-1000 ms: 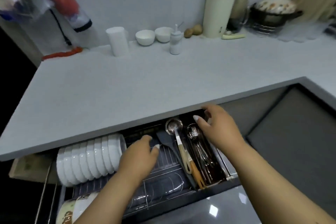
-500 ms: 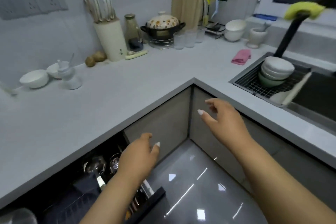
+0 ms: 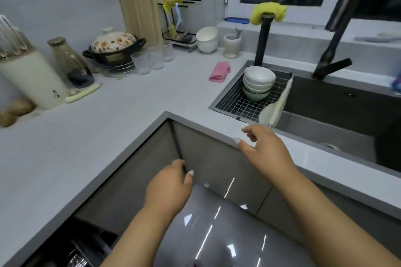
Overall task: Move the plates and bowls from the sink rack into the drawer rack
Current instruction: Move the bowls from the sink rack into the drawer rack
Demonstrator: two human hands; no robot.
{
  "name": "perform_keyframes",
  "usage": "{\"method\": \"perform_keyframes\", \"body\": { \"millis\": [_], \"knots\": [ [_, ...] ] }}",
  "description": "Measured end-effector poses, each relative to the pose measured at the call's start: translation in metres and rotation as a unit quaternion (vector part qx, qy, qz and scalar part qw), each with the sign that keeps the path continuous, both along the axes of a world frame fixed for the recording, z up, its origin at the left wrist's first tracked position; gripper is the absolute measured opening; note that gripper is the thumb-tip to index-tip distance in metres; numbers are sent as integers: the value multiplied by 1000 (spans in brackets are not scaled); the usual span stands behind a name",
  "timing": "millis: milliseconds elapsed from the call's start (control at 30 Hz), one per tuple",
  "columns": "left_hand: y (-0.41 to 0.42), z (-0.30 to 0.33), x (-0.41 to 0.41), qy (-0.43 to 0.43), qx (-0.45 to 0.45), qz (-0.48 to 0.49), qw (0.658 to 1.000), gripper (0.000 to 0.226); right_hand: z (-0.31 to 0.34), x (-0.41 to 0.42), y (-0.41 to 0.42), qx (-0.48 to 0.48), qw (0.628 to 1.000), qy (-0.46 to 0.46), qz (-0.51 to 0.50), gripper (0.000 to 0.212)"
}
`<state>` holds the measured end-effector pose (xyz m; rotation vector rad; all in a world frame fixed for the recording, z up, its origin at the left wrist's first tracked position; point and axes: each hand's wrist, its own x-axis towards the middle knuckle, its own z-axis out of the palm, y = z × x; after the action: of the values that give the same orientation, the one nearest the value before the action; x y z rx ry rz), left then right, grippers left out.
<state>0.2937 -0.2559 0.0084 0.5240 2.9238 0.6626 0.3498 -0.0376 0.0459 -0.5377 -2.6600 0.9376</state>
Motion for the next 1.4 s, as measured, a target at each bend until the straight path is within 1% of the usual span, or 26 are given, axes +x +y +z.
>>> {"method": "perform_keyframes", "body": {
  "millis": [200, 300, 333, 400, 467, 667, 833, 1000, 1067, 1133, 1233, 1300, 1400],
  "knots": [
    [51, -11, -61, 10, 15, -40, 999, 44, -3, -28, 36, 22, 998, -19, -51, 38],
    [76, -15, -99, 20, 25, -75, 997, 43, -5, -51, 54, 26, 996, -25, -83, 37],
    [84, -17, -112, 19, 22, -86, 996, 46, -5, -60, 59, 25, 995, -30, -92, 37],
    [98, -19, -136, 6, 7, -104, 995, 57, -6, -80, 69, 20, 993, -37, -108, 38],
    [111, -23, -160, -4, -3, -123, 992, 64, -8, -99, 76, 17, 992, -36, -121, 39],
    [155, -46, -228, -9, -64, -186, 980, 69, -24, -159, 105, 20, 986, -50, -157, 41],
    [184, -74, -262, -20, -122, -243, 962, 73, -38, -206, 136, 25, 981, -57, -182, 39],
    [208, -91, -279, 47, -141, -253, 956, 84, -53, -241, 170, 44, 977, -66, -197, 27],
    [213, -94, -283, 60, -136, -255, 955, 86, -58, -254, 183, 47, 977, -72, -197, 35],
    [216, -95, -286, 66, -132, -257, 955, 83, -62, -266, 197, 59, 975, -90, -194, 43],
    [216, -96, -287, 70, -116, -254, 958, 81, -65, -286, 219, 93, 971, -128, -177, 46],
    [215, -98, -287, 69, -109, -253, 959, 81, -66, -298, 231, 122, 967, -162, -155, 44],
    [215, -97, -287, 66, -97, -249, 961, 80, -67, -314, 244, 172, 945, -251, -119, 36]
  ]
}}
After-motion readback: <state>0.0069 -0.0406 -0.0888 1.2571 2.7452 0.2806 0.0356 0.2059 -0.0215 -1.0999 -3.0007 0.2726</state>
